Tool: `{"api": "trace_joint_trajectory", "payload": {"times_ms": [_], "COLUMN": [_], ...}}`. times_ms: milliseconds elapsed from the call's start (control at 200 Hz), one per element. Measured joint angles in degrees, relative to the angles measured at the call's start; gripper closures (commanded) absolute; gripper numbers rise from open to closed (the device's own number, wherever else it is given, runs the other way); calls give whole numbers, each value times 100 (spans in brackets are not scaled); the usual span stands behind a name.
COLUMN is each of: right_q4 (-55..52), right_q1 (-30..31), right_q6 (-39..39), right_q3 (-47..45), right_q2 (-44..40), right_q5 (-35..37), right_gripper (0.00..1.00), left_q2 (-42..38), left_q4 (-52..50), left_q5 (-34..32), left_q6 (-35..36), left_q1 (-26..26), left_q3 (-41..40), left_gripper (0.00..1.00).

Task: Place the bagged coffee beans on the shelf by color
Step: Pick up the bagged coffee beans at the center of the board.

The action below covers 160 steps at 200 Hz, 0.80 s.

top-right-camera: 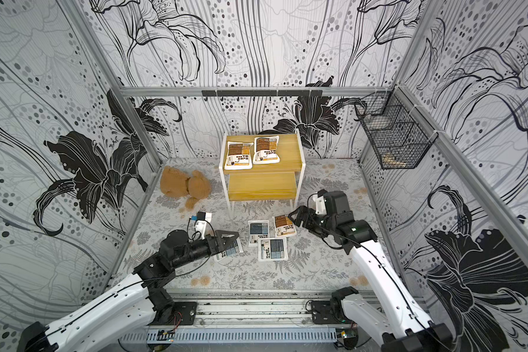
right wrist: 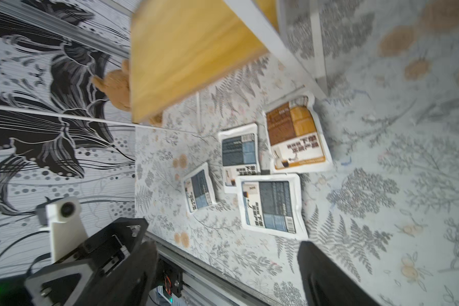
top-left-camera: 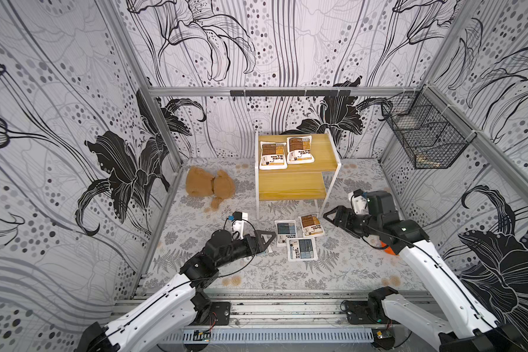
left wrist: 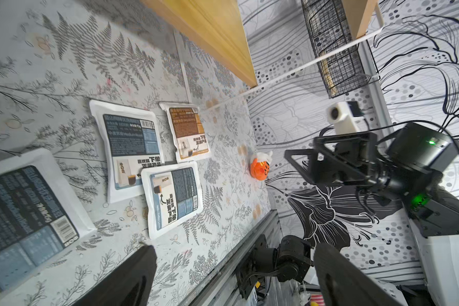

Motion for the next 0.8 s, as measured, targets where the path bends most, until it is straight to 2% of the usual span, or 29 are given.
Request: {"api": "trace_joint_trajectory", "payload": {"times_ms": [225, 481, 801], "right_q4": [702, 1578, 2522], "right_q1": [-142, -684, -960], "right_q6": [-4, -22, -28], "right_q3": [-708, -1377, -1906], "right_q2": [518, 1128, 1681], "right_q5": [-212, -647, -1084], "right_gripper": [12, 16, 21], "left_q2": [350, -35, -76], "left_q4": [411, 367, 289], "left_q5": [-332, -579, -643], "left_q6": [-175, -238, -278], "left_q1": [-428, -459, -463], "left_q3": [-22, -22, -22], "left_gripper": [2, 2, 2]}}
